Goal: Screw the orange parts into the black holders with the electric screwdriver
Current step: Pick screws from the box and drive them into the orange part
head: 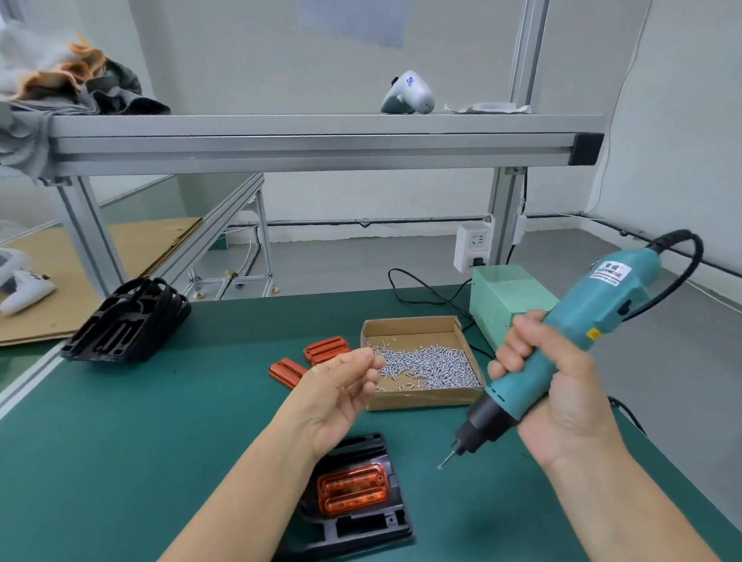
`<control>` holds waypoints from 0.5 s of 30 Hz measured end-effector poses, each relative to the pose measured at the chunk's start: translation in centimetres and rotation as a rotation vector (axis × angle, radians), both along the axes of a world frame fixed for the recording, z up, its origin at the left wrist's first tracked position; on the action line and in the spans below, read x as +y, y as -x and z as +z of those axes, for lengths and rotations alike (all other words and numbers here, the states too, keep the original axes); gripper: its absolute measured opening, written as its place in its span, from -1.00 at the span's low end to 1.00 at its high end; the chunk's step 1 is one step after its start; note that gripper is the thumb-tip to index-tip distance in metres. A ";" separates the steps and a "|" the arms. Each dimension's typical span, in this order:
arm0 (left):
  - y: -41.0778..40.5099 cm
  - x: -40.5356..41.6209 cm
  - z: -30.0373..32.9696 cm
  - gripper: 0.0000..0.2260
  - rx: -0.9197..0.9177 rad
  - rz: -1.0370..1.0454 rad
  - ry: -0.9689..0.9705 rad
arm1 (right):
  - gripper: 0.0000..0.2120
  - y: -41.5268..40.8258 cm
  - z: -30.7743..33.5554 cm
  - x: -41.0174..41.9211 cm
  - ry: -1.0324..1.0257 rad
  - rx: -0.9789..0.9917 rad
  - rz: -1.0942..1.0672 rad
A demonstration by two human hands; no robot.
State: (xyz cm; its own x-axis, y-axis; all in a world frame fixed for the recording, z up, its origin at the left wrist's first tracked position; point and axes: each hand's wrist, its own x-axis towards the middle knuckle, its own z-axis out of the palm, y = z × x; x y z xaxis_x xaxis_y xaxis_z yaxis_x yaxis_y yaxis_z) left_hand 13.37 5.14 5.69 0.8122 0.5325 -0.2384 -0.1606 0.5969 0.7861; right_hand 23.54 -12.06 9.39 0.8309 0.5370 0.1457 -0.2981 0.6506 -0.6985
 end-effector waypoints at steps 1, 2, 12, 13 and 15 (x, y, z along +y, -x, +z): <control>0.6 -0.2 0.0 -0.93 -0.012 0.002 0.056 | -0.79 0.3 0.3 0.2 -0.026 -0.013 -0.005; 1.1 -0.5 0.0 -0.92 -0.013 0.004 0.091 | -0.79 0.6 0.6 0.5 -0.049 -0.027 -0.010; 4.3 -1.9 -1.0 -0.94 -0.022 0.016 0.167 | -0.78 3.3 2.1 3.1 -0.120 -0.088 -0.008; 4.5 -1.9 -1.1 -0.96 -0.030 0.014 0.186 | -0.79 3.4 2.1 3.3 -0.123 -0.086 -0.014; 5.0 -1.9 -1.4 -0.93 -0.037 0.009 0.208 | -0.80 3.7 2.2 3.6 -0.132 -0.083 -0.030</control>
